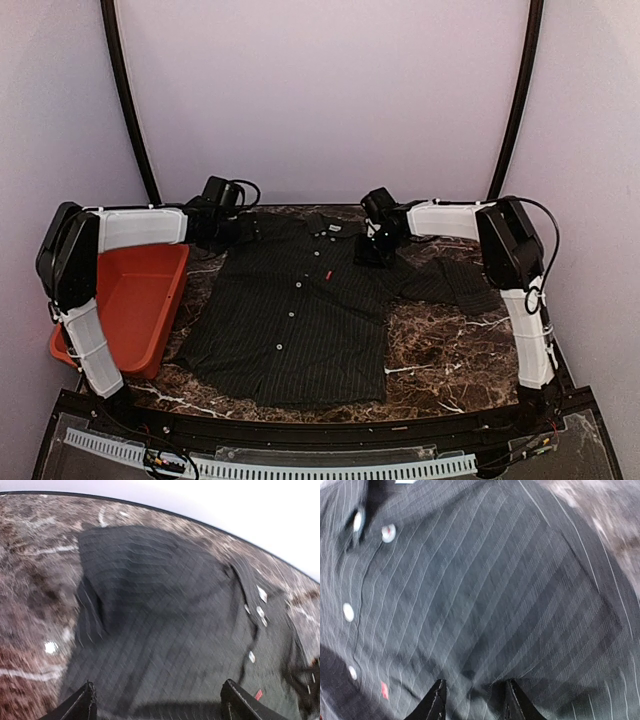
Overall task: Pin the brooch onto the clothing
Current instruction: Flatten out the crumpled clothing at the center of the board.
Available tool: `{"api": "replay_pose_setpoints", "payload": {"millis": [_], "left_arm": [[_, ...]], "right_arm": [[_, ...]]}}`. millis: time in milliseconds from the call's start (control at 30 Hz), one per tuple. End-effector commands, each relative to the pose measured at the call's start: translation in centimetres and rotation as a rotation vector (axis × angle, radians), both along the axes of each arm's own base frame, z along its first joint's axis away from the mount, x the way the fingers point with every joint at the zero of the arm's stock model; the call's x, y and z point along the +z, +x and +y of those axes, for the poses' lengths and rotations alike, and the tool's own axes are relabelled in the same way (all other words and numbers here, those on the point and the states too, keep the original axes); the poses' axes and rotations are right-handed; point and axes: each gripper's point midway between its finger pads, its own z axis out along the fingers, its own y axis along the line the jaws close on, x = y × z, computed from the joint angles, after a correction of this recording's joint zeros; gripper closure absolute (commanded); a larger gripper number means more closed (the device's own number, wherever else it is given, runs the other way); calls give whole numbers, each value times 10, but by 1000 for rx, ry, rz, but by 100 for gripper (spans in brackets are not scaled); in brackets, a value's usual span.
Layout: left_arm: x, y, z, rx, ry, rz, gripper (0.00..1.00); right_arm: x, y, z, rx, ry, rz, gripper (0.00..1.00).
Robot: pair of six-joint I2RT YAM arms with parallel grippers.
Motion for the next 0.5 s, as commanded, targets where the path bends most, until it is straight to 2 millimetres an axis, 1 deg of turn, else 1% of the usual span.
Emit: {"api": "replay_pose_setpoints", "payload": {"millis": [0,33,67,100,133,167,200,233,267,300,333,367,400,433,467], "left_arm": [[-5,-50,-33,-107,6,24,13],[-10,-60,-36,-130,12,34,12],[-13,-71,-46,-162,20,41,12],[-19,-81,-46,-179,32,54,11],[-18,-90,-52,-205,30,54,11],[-28,-102,-53,-222,40,78,10],[-26,-106,-53,-227,37,78,10],[-35,-116,-51,-238,45,98,10],[-33,-120,-52,-245,38,95,10],[-40,-128,-52,-259,38,112,10],[-39,-131,-52,-266,34,112,10],[-43,-137,-53,-280,35,123,10],[-42,-140,-54,-286,33,121,10],[-46,-146,-55,-299,35,132,10],[-49,-150,-55,-306,34,139,9]], "right_arm": [[-29,26,-21,-52,-58,44,60],[-30,35,-26,-74,-61,40,60],[-30,45,-33,-98,-62,36,60],[-27,56,-38,-116,-55,25,60],[-24,67,-44,-131,-49,12,59],[-15,81,-47,-140,-36,-18,59],[-10,92,-50,-141,-32,-40,59],[-5,104,-53,-141,-28,-64,59],[0,113,-54,-130,-21,-87,58],[6,122,-51,-103,1,-113,57],[12,129,-48,-77,23,-133,56],[17,134,-45,-51,38,-153,55],[24,139,-41,-19,52,-180,54],[36,143,-36,9,75,-217,52],[43,143,-32,39,92,-231,50]]}}
